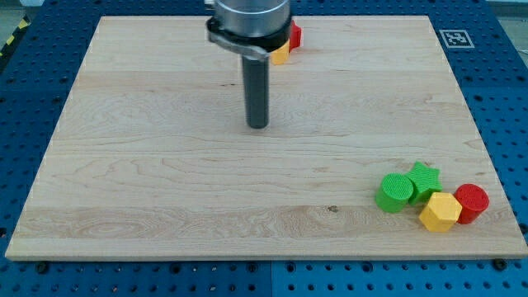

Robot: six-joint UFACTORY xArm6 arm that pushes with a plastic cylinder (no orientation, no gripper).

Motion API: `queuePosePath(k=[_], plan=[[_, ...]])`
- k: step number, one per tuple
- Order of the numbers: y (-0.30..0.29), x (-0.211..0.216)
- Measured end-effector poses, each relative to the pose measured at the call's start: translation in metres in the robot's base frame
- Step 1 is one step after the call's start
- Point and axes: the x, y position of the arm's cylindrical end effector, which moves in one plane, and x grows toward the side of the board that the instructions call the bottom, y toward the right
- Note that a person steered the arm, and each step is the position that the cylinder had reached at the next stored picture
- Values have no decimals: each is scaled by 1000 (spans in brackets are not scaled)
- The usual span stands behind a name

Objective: Push the group of blocks left a bit

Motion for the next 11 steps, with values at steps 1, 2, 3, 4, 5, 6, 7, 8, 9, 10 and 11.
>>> queuePosePath(k=[1,2,3,4,5,6,7,8,9,10,11], plan=[[66,-34],[134,-60],[135,-60],[136,-60],[137,-60],[137,-61],[137,-62],[132,-94],[120,-138],[106,-180],[101,-197]])
